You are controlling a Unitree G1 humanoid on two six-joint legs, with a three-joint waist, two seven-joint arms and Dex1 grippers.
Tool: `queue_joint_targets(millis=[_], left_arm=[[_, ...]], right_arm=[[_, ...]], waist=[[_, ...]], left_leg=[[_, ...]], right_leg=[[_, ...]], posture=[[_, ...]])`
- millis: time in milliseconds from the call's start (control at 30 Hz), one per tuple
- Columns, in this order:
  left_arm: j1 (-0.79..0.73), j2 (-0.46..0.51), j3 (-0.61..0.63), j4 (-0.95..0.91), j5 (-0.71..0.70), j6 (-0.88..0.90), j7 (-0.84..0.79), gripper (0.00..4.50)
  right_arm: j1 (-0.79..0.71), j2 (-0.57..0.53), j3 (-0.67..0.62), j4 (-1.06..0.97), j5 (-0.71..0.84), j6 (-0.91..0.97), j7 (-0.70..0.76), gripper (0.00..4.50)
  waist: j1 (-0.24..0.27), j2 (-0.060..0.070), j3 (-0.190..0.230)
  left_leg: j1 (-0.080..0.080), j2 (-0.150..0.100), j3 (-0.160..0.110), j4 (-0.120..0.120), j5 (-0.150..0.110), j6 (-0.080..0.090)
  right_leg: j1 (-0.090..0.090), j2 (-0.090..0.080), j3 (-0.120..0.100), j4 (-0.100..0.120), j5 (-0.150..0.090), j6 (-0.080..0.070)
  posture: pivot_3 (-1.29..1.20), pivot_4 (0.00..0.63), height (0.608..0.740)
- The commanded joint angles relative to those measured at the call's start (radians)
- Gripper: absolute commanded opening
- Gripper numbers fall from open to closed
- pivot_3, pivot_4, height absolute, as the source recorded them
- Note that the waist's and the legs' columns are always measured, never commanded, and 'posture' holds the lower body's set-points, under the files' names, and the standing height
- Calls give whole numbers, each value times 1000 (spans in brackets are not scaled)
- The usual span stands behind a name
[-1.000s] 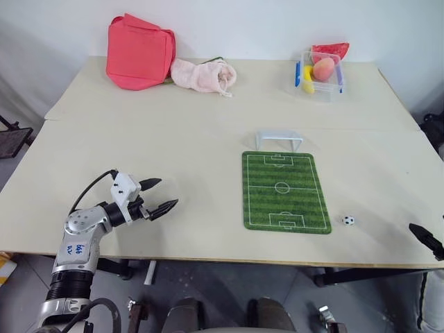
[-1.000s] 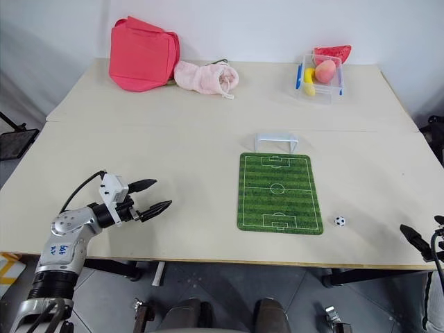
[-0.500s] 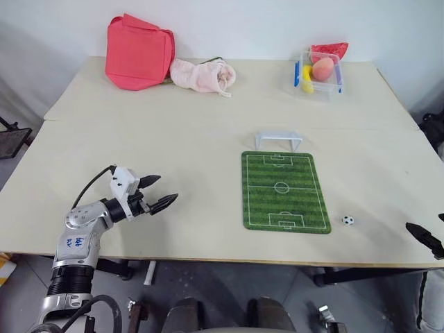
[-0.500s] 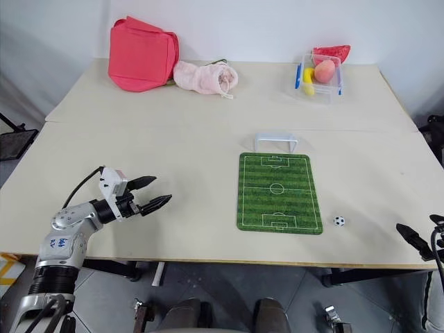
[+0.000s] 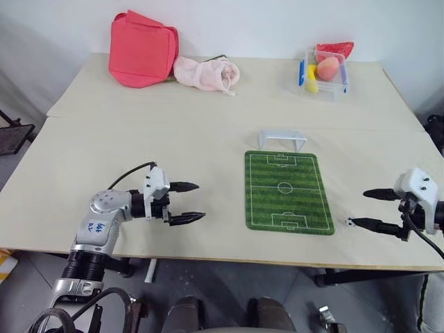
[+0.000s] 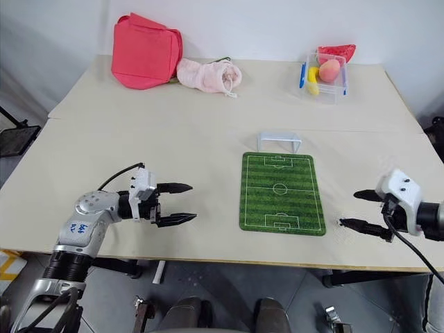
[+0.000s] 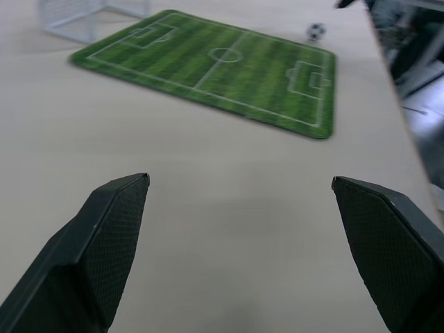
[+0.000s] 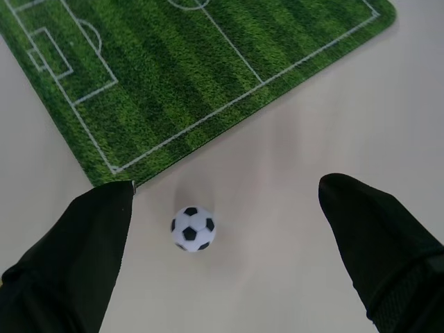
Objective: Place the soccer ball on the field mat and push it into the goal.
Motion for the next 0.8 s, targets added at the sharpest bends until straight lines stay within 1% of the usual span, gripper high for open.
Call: queue_joint_targets(millis=[33, 133, 367, 667, 733, 800], left_arm=[[-11, 0, -6, -20, -27, -37, -43, 4500], [-4, -14, -4, -39, -39, -42, -47, 4500], [28, -24, -3, -58, -38, -53, -28, 4500], [26, -27, 0, -37, -32, -70, -17, 4500], [24, -29, -2, -31, -30, -75, -15, 4500], [24, -32, -5, -28, -29, -80, -11, 4500]], right_arm=[[-66, 3, 74, 110, -75, -101, 57, 4469], [-104, 9, 123, 187, -117, -173, 92, 4469], [-163, 50, 157, 290, -153, -236, 93, 4469], [-188, 86, 168, 330, -164, -267, 104, 4469], [-186, 96, 165, 327, -152, -274, 114, 4090], [-183, 104, 161, 321, -148, -277, 116, 3552]], waist=[[-1, 0, 1], [-1, 0, 2], [-7, 0, 4], [-8, -1, 5], [-9, -1, 5], [-11, -2, 6]], left_leg=[[0, 0, 0, 0, 0, 0], [0, 0, -1, -1, 0, 0], [0, 1, -2, 1, 0, 0], [0, 5, -1, 2, 0, 0], [1, 6, -1, 2, 0, 0], [1, 6, -1, 2, 0, 0]], right_leg=[[0, 0, 0, 0, 0, 0], [0, 0, -2, 1, 0, 0], [0, -1, -2, 2, 0, 0], [0, 0, -2, 4, 0, 0], [0, 0, -2, 5, 0, 0], [0, 0, -1, 5, 0, 0]], posture=[[0, 150, 740], [0, 150, 740], [0, 150, 740], [0, 150, 740], [0, 150, 740], [0, 150, 740]])
